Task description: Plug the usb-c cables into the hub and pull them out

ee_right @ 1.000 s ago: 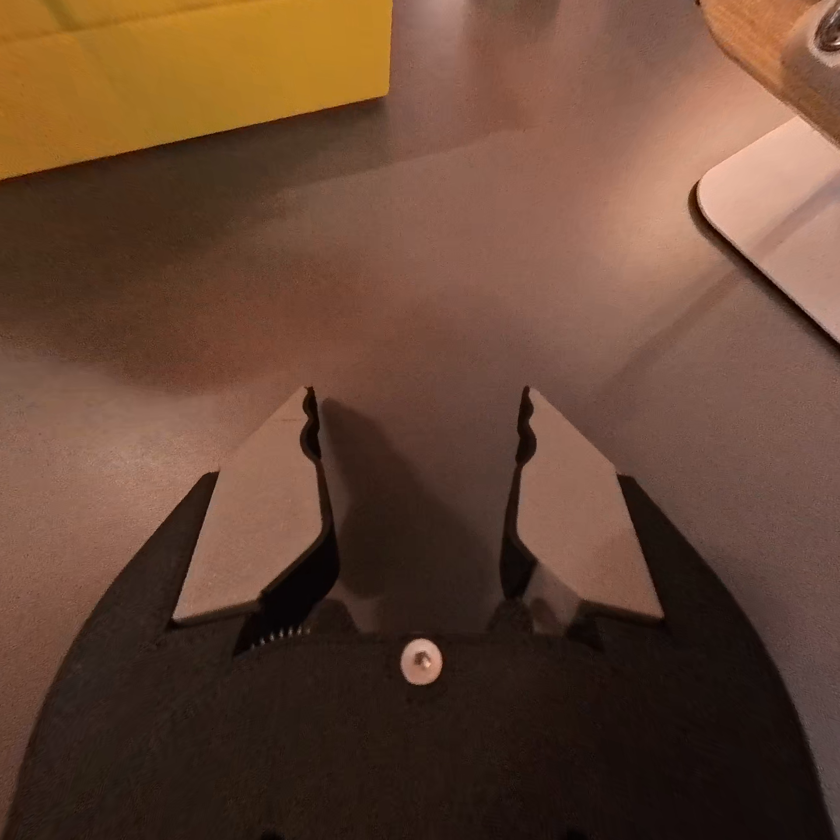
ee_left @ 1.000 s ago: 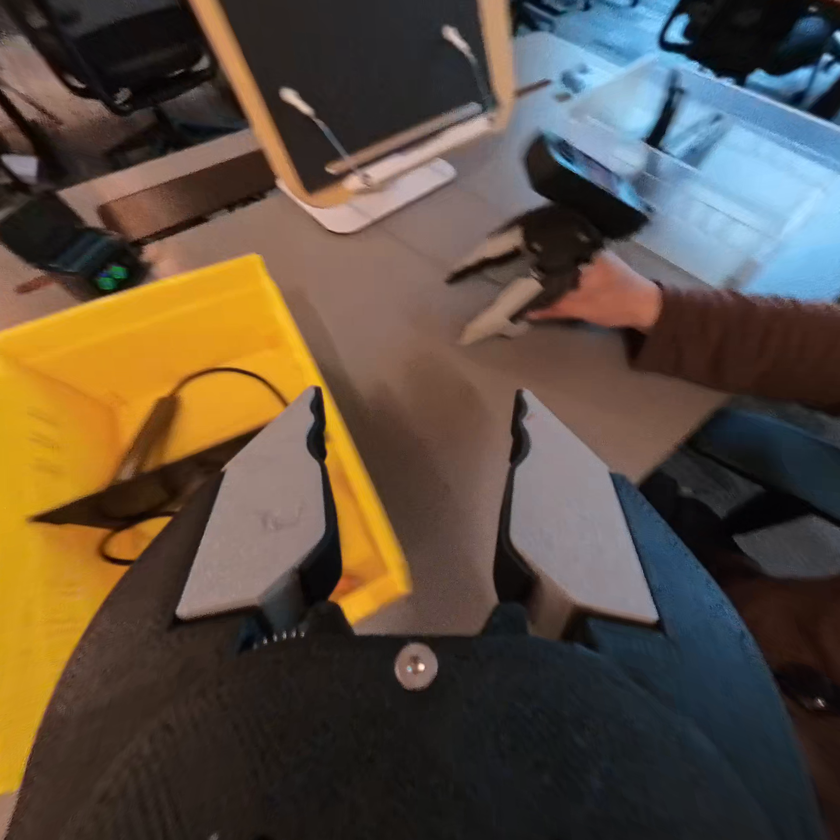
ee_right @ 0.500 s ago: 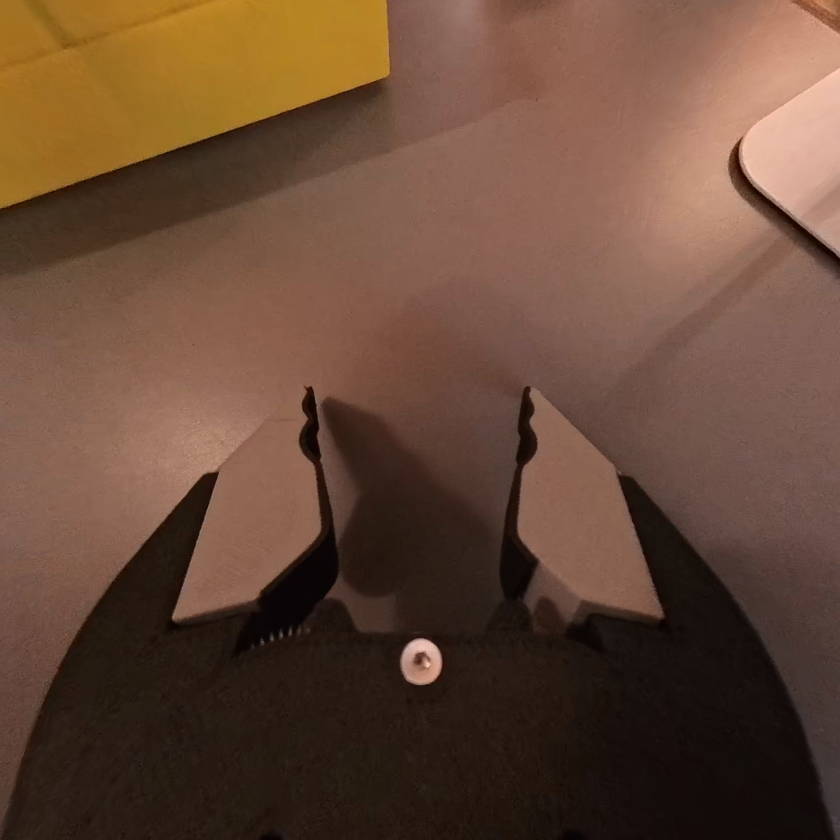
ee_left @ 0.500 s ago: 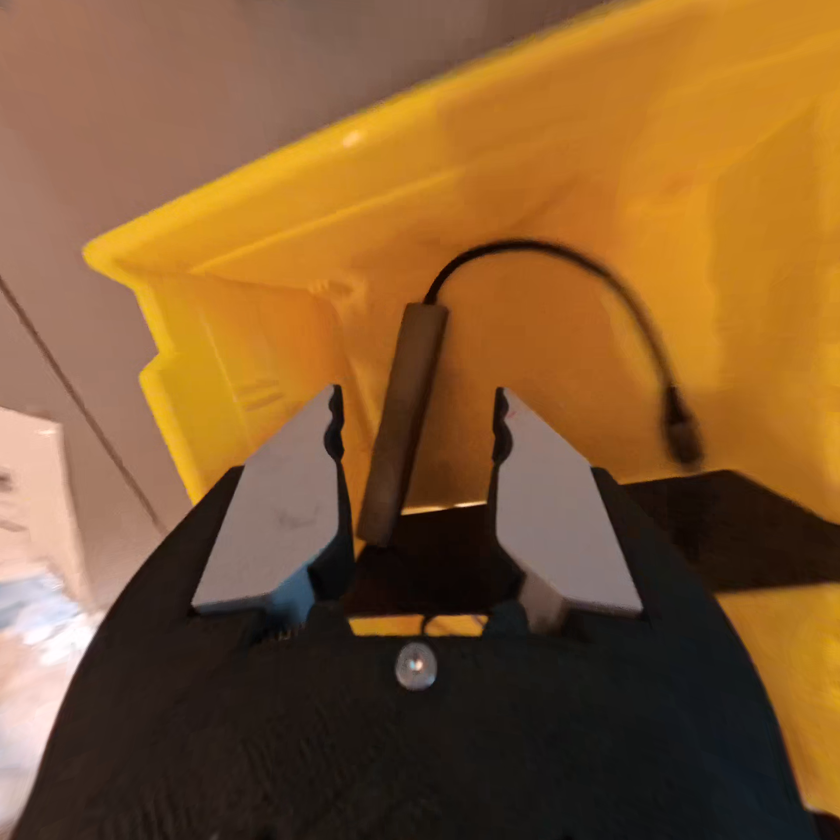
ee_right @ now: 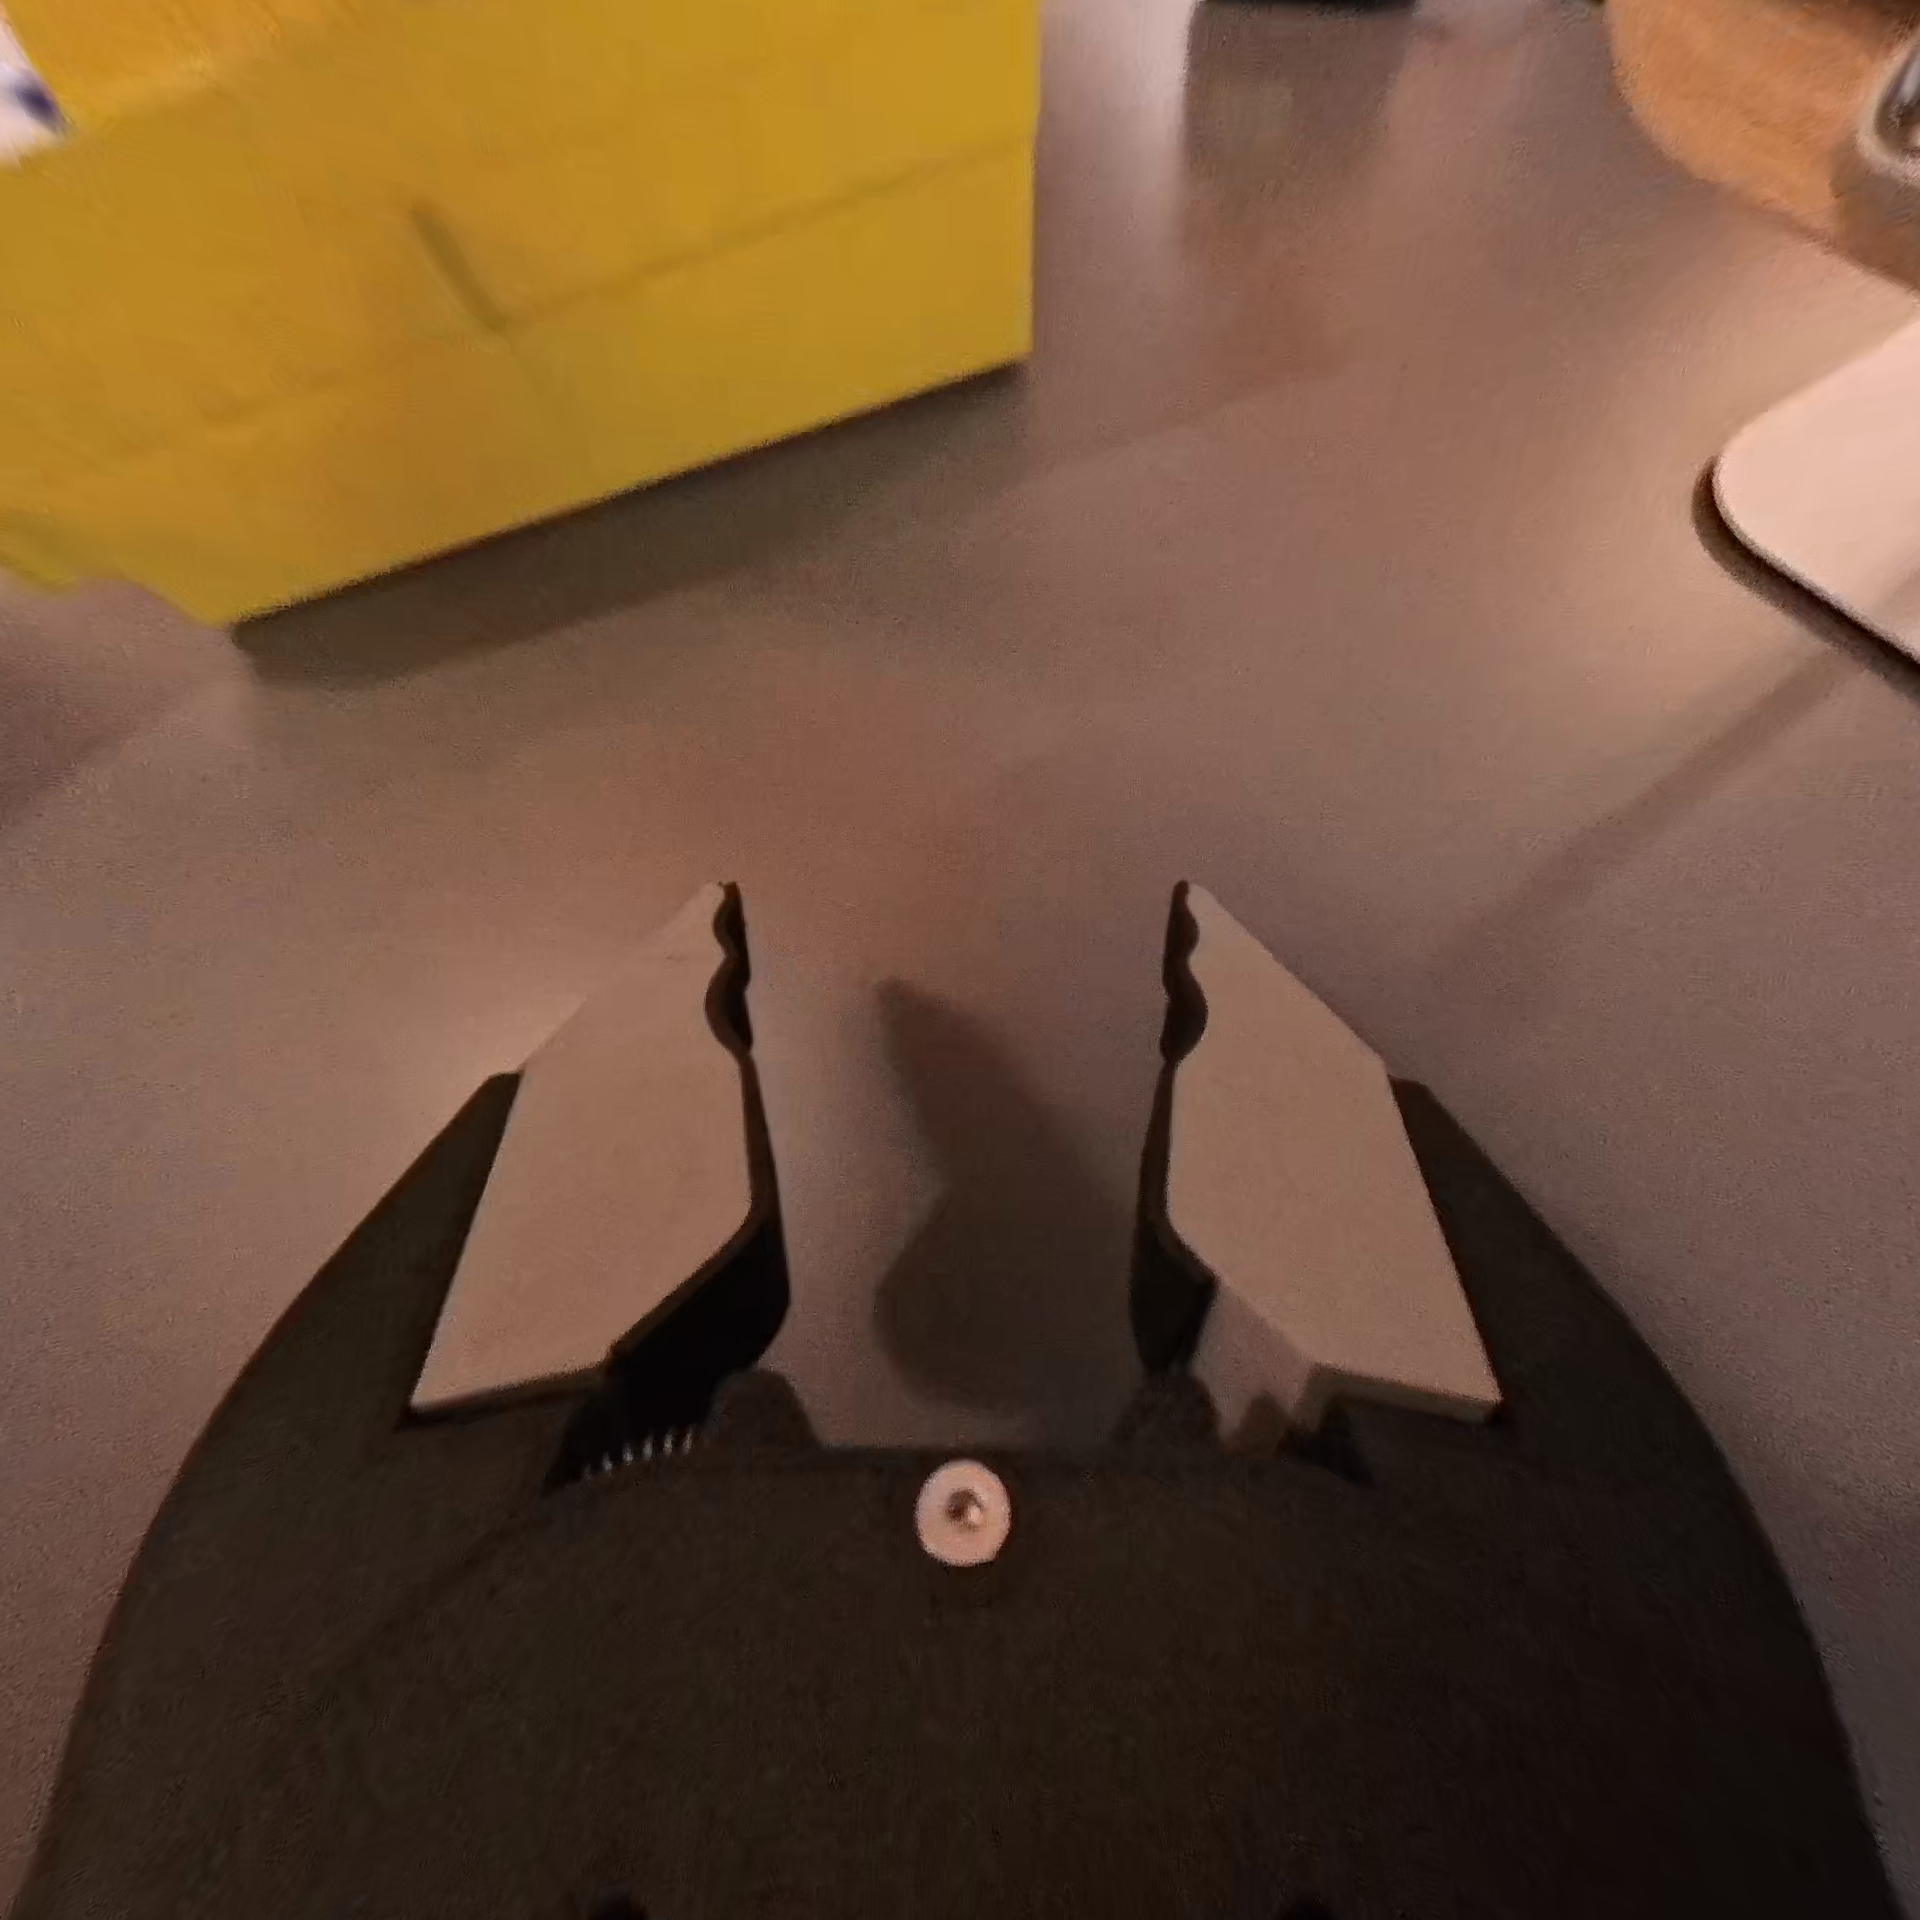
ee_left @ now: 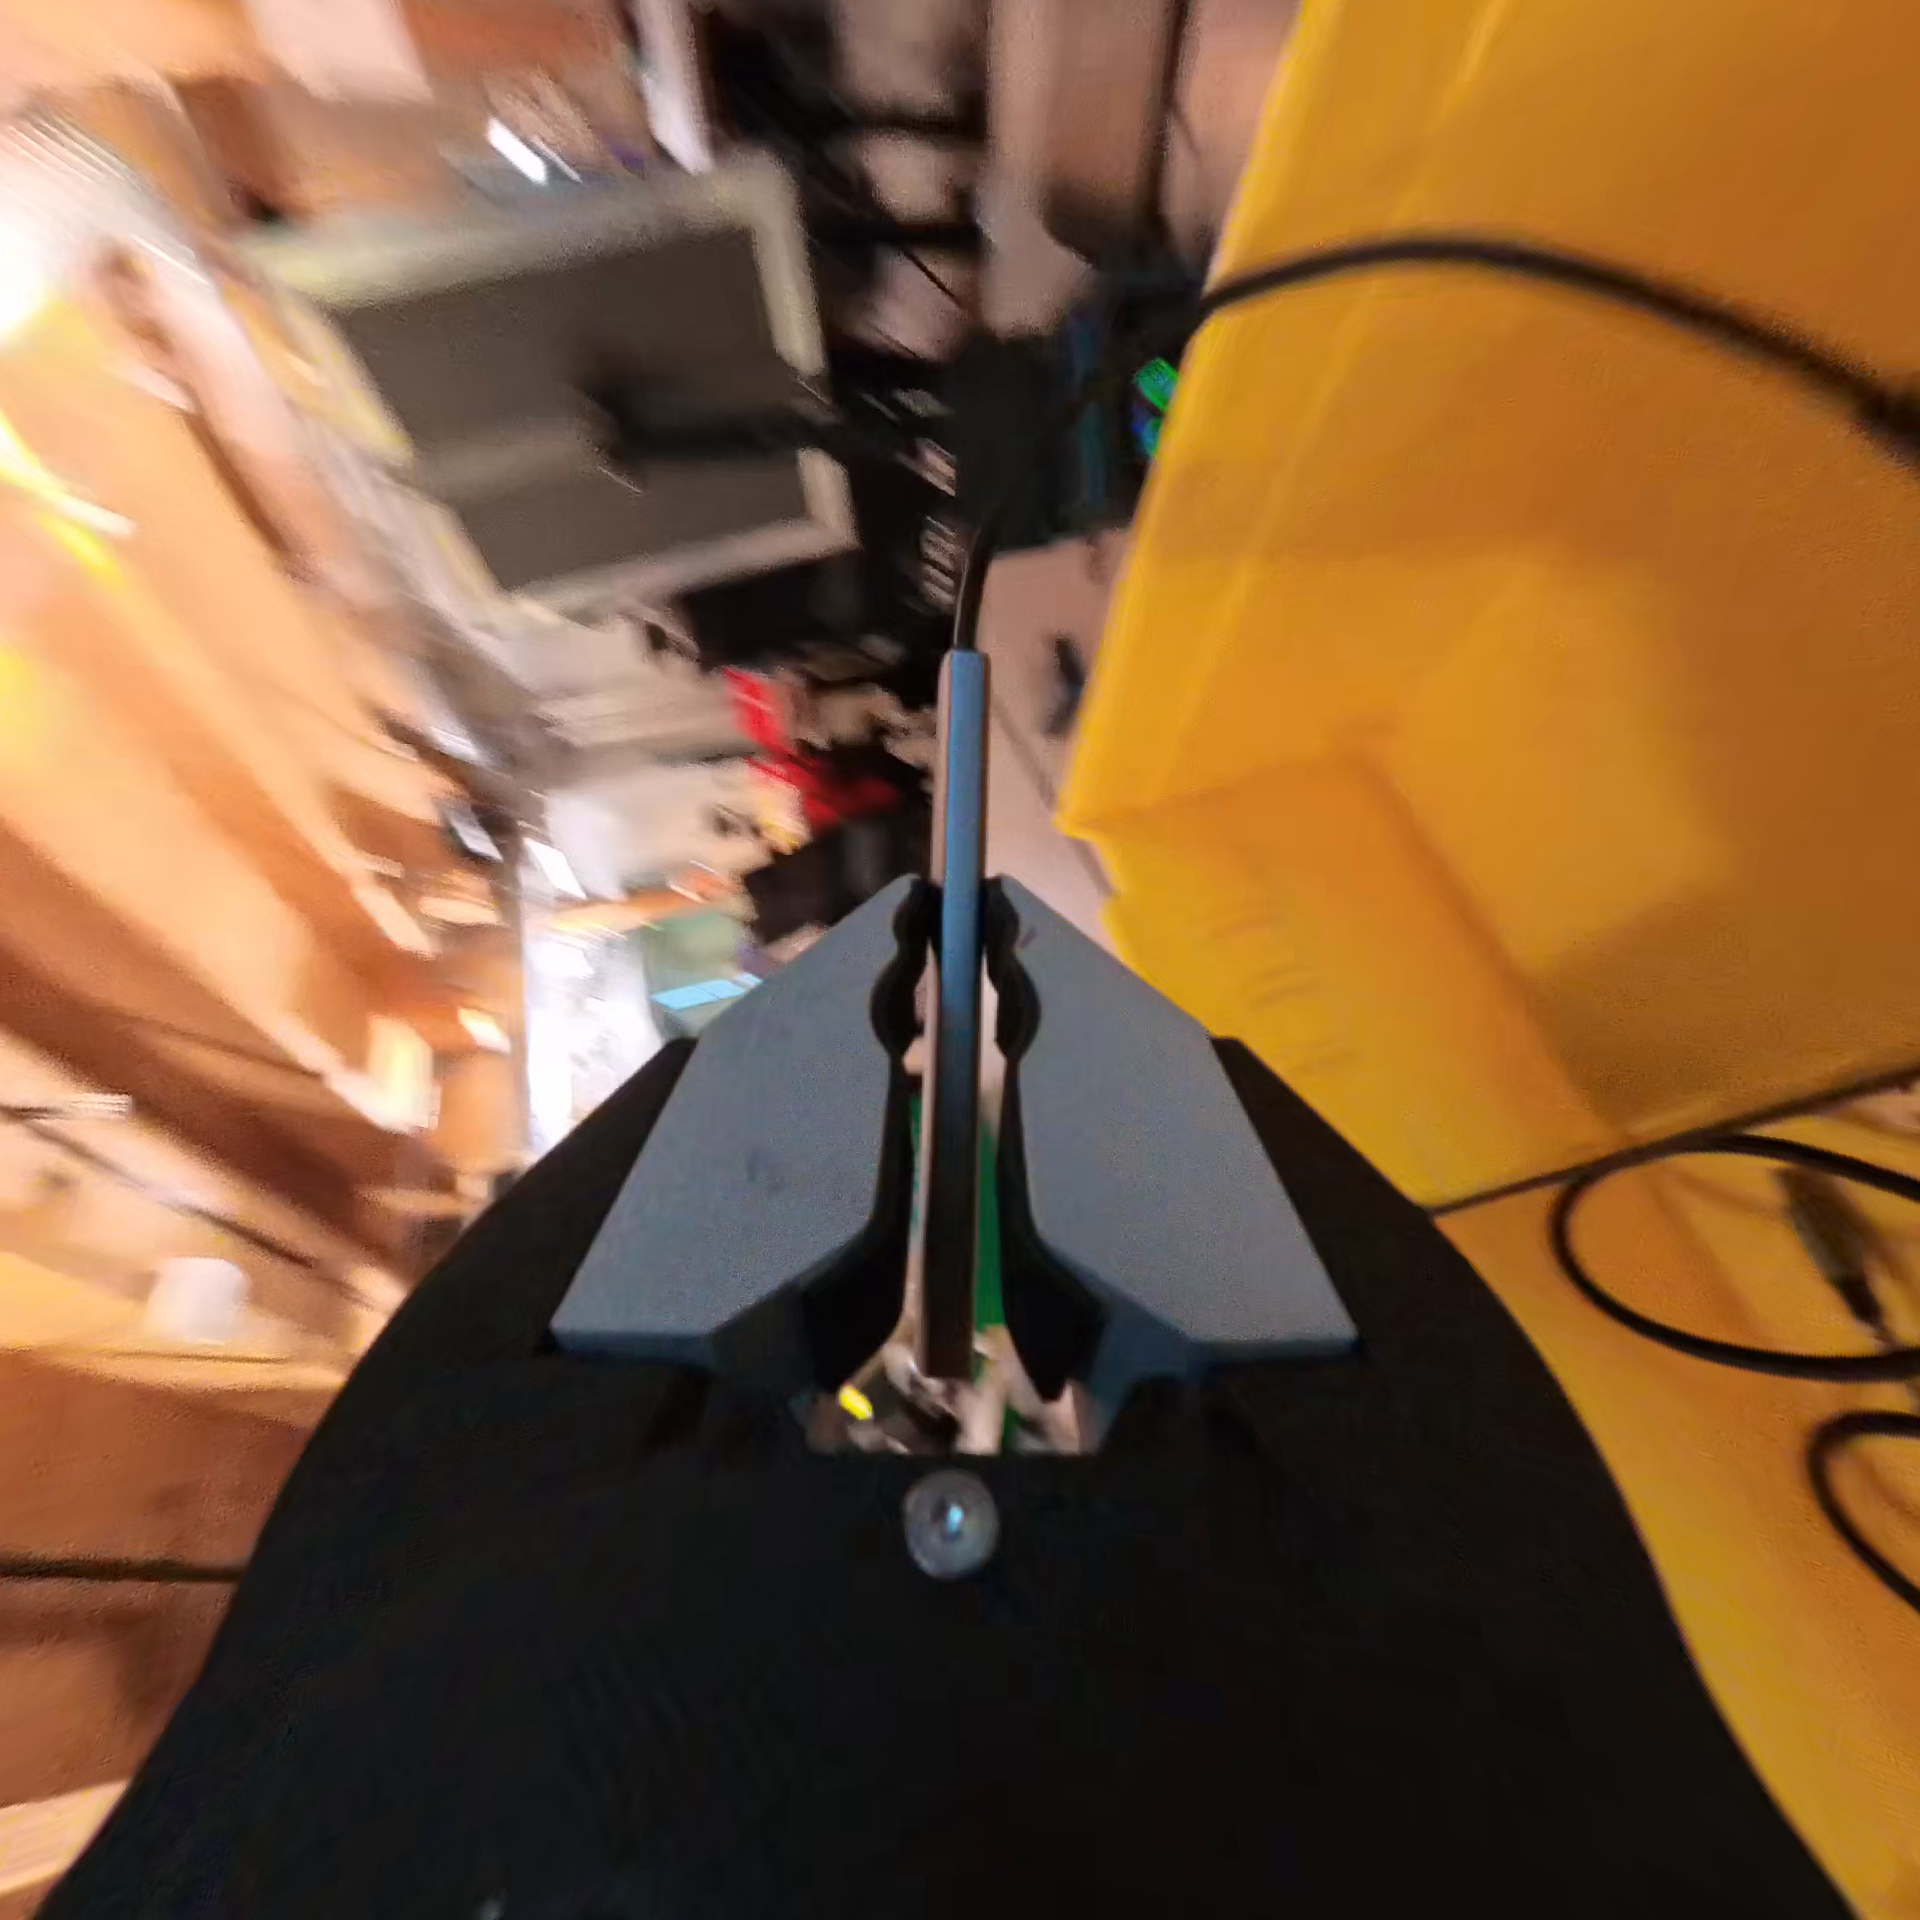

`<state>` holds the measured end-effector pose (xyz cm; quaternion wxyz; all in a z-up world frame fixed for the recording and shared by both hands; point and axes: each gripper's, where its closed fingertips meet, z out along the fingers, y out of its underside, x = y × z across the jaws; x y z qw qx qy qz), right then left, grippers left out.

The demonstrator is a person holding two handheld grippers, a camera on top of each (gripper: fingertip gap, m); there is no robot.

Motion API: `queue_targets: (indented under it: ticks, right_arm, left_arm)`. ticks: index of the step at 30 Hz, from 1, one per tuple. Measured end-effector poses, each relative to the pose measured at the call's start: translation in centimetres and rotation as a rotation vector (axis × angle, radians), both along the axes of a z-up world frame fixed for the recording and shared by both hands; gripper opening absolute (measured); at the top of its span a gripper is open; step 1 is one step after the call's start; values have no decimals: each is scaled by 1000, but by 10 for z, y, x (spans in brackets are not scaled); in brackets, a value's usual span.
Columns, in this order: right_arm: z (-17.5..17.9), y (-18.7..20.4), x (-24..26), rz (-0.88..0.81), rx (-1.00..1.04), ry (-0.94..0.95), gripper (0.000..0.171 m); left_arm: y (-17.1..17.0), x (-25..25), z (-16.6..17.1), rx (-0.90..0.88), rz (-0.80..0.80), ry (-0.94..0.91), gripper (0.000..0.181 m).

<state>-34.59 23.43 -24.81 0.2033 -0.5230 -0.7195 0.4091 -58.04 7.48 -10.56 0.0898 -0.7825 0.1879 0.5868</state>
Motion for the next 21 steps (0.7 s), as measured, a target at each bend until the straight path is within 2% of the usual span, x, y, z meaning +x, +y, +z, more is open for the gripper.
queue_targets:
  ticks: [3,5,9,11,14,16,17,18,19,21]
  right_arm:
    - [37,-15,6,100,-121,133,79]
    - [69,-25,15,171,-196,242,80]
    - [131,-50,53,357,-391,410,78]
    - [154,-55,66,381,-435,490,76]
    - [168,-66,81,418,-473,542,74]
    - [162,-82,92,510,-513,473,73]
    - [156,-90,98,570,-528,421,62]
    - [151,-97,103,629,-538,380,42]
    - [146,-101,108,674,-534,356,15]
    - [145,-100,105,668,-475,395,15]
  left_arm:
    - [17,71,49,70,-288,298,7]
    - [24,123,61,56,-441,470,8]
    - [35,208,52,19,-643,641,8]
    - [41,243,42,2,-734,681,8]
    - [53,289,27,-45,-859,741,8]
    - [60,313,19,-55,-928,751,8]
    - [63,322,17,-59,-955,761,8]
    - [67,329,16,-55,-978,763,8]
    - [69,335,17,-43,-1001,761,8]
    - [74,334,19,-16,-995,736,9]
